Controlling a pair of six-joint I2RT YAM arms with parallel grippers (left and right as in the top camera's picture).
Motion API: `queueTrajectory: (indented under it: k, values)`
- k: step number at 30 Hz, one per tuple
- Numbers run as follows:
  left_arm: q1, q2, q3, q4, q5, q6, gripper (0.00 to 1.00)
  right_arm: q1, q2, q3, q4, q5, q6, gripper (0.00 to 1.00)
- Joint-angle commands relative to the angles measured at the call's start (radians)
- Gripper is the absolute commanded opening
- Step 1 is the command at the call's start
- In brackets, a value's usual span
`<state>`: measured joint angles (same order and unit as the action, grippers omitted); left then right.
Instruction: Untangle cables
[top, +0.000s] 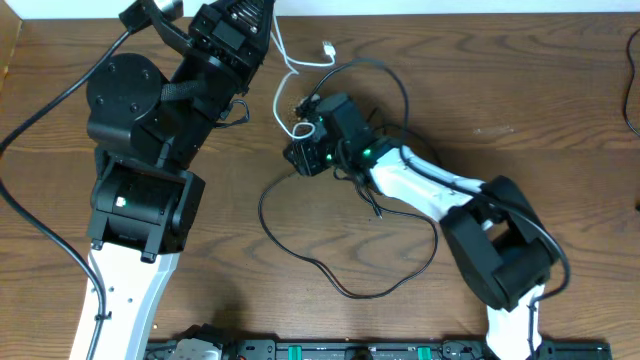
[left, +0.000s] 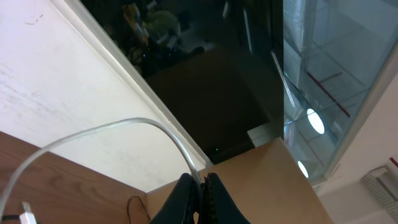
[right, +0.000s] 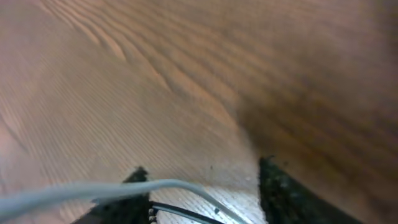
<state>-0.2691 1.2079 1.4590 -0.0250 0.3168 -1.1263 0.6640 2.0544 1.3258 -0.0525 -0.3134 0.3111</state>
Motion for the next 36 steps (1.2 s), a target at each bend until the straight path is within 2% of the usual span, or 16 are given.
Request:
queueTrajectory:
  k: [1, 3, 8, 12, 15, 20, 24, 28, 32, 36]
  values:
    - [0.005, -0.009, 0.010, 0.006, 0.012, 0.007, 0.08, 0.005, 0.012, -0.006, 0.006, 0.009, 0.030, 0.46]
    - [0.005, -0.009, 0.010, 0.004, 0.012, 0.007, 0.08, 0.005, 0.012, -0.005, 0.014, 0.008, 0.033, 0.43]
    - [0.005, -0.008, 0.010, 0.004, 0.012, 0.012, 0.08, 0.002, 0.012, -0.005, 0.015, 0.008, 0.037, 0.19]
    - [0.005, -0.007, 0.010, -0.031, 0.011, 0.087, 0.08, -0.020, 0.001, -0.005, 0.010, -0.032, 0.078, 0.01]
    - [0.005, -0.007, 0.010, -0.116, 0.011, 0.172, 0.08, -0.051, -0.034, -0.005, -0.030, -0.110, 0.087, 0.01]
    - [0.013, -0.007, 0.010, -0.265, 0.011, 0.364, 0.08, -0.110, -0.118, -0.005, -0.167, -0.119, 0.098, 0.01]
    - [0.051, -0.004, 0.010, -0.413, 0.003, 0.500, 0.08, -0.163, -0.213, -0.005, -0.274, -0.121, 0.052, 0.01]
    - [0.092, 0.022, 0.009, -0.553, 0.005, 0.558, 0.08, -0.208, -0.308, -0.005, -0.324, -0.144, 0.021, 0.01]
    - [0.105, 0.079, 0.002, -0.681, 0.010, 0.558, 0.08, -0.240, -0.390, -0.005, -0.328, -0.202, 0.021, 0.01]
    - [0.104, 0.164, -0.010, -0.723, 0.124, 0.613, 0.08, -0.248, -0.434, -0.005, -0.314, -0.264, 0.058, 0.01]
